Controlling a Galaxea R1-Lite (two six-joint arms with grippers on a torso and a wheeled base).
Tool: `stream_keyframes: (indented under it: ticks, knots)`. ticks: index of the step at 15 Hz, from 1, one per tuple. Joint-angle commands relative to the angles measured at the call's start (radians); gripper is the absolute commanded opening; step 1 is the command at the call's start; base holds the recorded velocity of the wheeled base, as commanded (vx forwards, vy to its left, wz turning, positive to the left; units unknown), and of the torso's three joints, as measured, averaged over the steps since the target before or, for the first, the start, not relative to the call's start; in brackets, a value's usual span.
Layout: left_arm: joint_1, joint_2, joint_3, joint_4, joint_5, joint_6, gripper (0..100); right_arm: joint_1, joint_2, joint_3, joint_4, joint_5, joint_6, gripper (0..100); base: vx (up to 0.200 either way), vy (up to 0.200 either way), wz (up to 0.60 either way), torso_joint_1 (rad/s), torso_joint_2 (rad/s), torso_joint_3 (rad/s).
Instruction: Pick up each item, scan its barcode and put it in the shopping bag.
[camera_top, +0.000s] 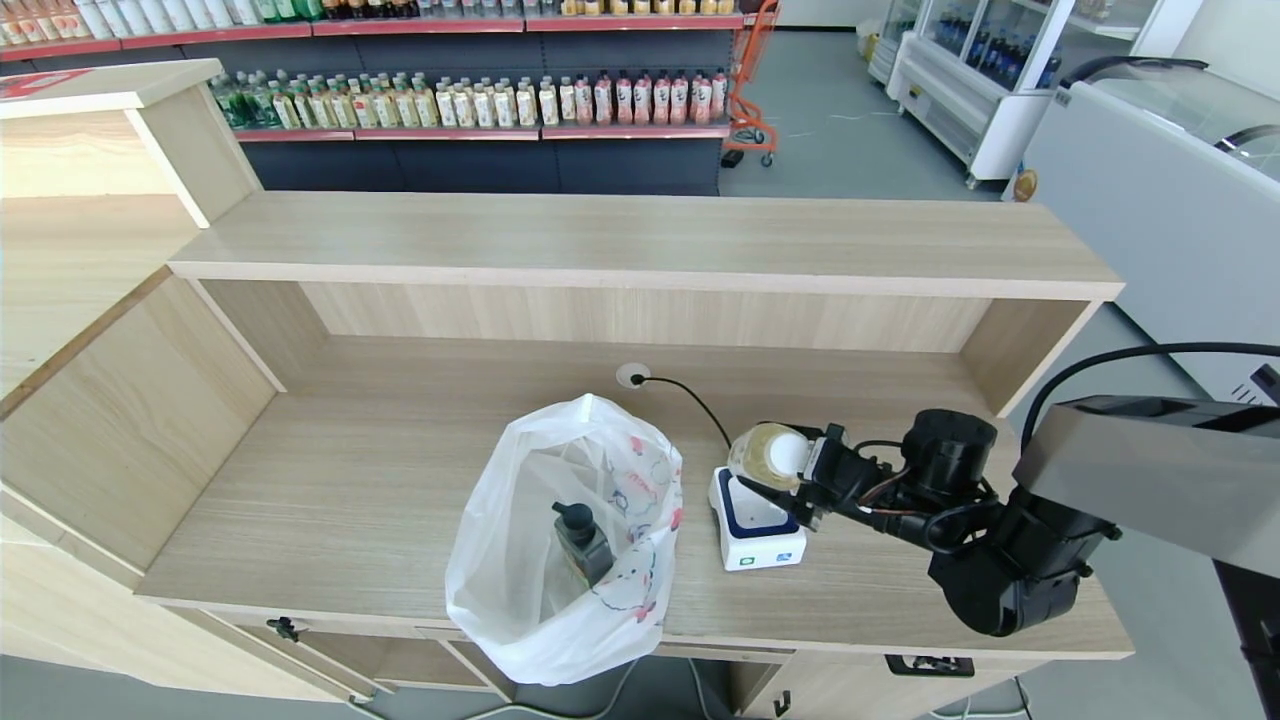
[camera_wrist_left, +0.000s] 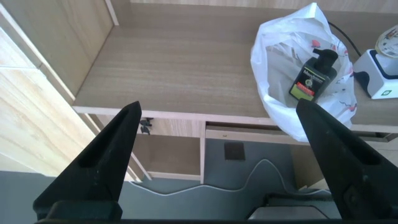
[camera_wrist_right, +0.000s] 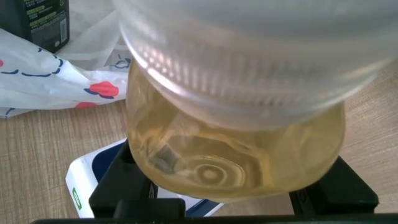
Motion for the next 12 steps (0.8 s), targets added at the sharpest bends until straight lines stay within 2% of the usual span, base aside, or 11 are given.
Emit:
stream_keyframes:
  ticks: [1,3,5,6,8,10,12]
  knots:
    - [0.000,0.000,0.000,0.000,0.000,0.000,100,0.001,0.002,0.000,0.002,-0.001,0.001,0,0.000,0.000,0.00,0.000,0.00,0.000]
    - [0.000,0.000,0.000,0.000,0.000,0.000,100,0.001,-0.036,-0.014,0.001,-0.001,0.023,0,0.000,0.000,0.00,0.000,0.00,0.000]
    - [0.000,0.000,0.000,0.000,0.000,0.000,100,0.002,-0.114,-0.003,0.001,-0.009,0.113,0,0.000,0.000,0.00,0.000,0.00,0.000]
    - [0.000,0.000,0.000,0.000,0.000,0.000,100,0.005,-0.208,0.005,0.013,-0.047,0.238,0,0.000,0.000,0.00,0.000,0.00,0.000]
    - [0.000,0.000,0.000,0.000,0.000,-0.002,100,0.008,-0.320,0.014,0.084,-0.190,0.411,0,0.000,0.000,0.00,0.000,0.00,0.000]
    - [0.000,0.000,0.000,0.000,0.000,0.000,100,0.011,-0.432,0.025,0.259,-0.334,0.552,0,0.000,0.000,0.00,0.000,0.00,0.000]
    - [0.000,0.000,0.000,0.000,0.000,0.000,100,0.036,-0.496,0.022,0.392,-0.446,0.696,0,0.000,0.200,0.00,0.002,0.00,0.005]
